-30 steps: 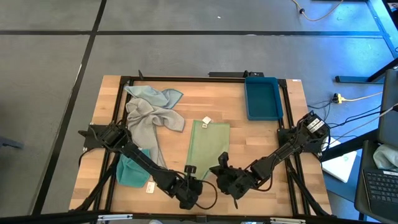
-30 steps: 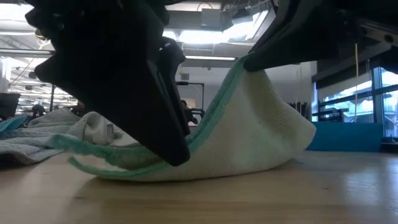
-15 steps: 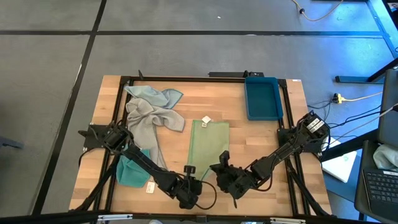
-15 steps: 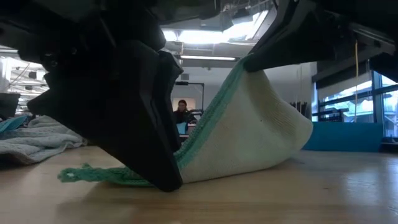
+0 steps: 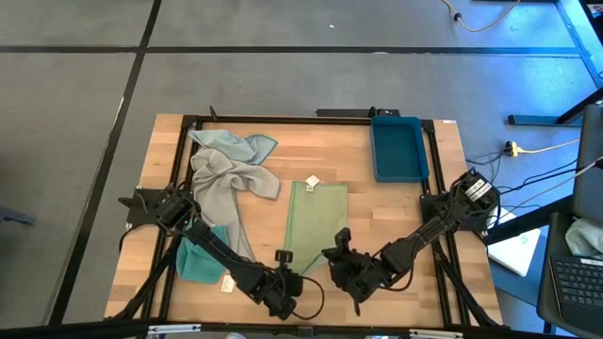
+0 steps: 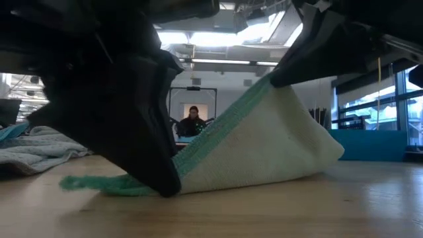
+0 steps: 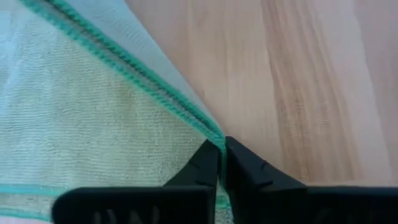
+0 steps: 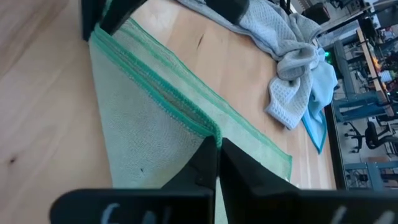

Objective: Fold microfiber towels
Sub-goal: Fold the green microfiber cloth

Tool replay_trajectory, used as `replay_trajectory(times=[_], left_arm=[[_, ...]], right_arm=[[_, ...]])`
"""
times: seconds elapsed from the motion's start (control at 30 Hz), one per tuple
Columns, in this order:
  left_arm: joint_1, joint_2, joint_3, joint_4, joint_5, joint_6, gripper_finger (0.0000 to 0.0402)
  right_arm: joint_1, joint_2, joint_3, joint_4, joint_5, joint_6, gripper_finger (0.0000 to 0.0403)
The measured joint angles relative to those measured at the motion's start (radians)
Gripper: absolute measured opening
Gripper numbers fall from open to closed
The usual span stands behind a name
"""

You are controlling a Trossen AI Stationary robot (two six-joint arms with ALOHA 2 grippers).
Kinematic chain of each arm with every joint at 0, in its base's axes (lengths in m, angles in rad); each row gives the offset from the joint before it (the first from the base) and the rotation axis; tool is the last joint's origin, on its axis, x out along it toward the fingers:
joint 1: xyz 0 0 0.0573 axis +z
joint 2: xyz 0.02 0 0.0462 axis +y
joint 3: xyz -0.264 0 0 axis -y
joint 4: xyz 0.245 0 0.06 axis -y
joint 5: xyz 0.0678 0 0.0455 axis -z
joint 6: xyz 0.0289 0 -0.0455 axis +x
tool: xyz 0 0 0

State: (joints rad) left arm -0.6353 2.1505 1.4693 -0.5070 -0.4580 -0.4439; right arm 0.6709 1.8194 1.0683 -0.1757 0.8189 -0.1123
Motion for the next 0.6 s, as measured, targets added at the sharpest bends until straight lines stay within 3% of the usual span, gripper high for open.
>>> replay_trajectory(times=[0.3, 0.6], left_arm=[[-0.005, -0.003, 0.037, -0.034, -0.006, -0.024, 0.0001], [-0.037, -0.005, 0.162, -0.041, 0.005, -0.024, 0.0]], right_arm=[[0.041, -0.004, 0.0, -0.016, 0.006, 0.006, 0.0012], [0.177, -0.032, 0.0, -0.035, -0.034, 0.081, 0.0012]])
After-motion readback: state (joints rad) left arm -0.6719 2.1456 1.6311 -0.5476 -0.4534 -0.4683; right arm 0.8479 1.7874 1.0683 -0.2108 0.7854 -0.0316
